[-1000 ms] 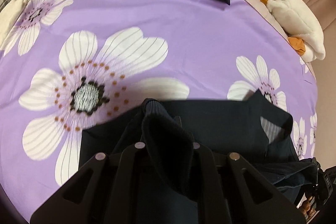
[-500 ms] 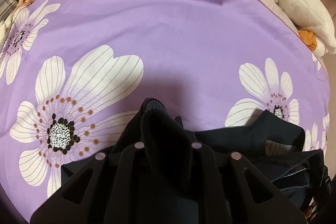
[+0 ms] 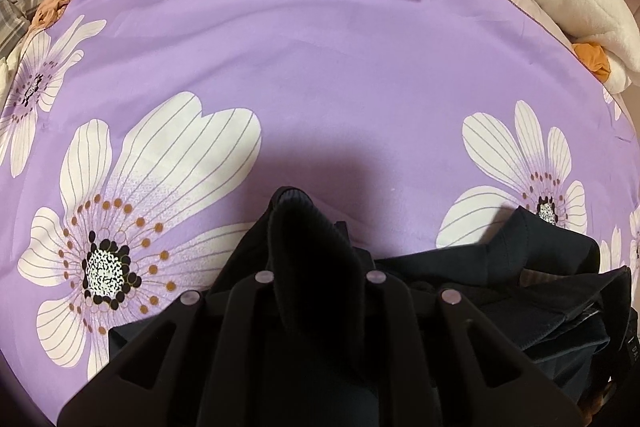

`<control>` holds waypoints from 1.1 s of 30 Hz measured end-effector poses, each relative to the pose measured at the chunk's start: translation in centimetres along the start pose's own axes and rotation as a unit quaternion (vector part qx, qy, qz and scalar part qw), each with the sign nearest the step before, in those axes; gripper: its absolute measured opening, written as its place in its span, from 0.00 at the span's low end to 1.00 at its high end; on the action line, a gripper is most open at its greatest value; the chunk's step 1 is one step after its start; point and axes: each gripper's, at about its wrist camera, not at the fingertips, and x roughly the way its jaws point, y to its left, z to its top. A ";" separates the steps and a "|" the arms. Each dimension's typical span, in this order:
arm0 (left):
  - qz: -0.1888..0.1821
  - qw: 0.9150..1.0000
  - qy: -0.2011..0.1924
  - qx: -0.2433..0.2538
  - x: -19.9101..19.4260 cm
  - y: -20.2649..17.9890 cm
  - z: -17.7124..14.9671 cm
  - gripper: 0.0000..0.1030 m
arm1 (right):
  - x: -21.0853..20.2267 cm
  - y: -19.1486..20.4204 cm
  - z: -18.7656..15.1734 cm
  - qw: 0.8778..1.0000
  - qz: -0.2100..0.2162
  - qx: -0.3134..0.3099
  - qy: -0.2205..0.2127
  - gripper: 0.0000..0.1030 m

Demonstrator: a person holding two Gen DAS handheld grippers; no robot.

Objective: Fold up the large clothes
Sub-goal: 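Lay the hem down at the collar and open both tools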

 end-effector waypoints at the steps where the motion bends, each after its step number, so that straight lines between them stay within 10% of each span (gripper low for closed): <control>1: 0.000 1.000 0.000 0.001 0.1 -0.1 0.0 0.14 | -0.1 0.0 -0.1 1.000 -0.001 0.000 -0.002 0.12; 33: -0.016 1.000 -0.003 -0.017 -0.1 0.7 -0.3 0.16 | 0.5 0.4 -0.1 1.000 -0.010 -0.009 -0.001 0.12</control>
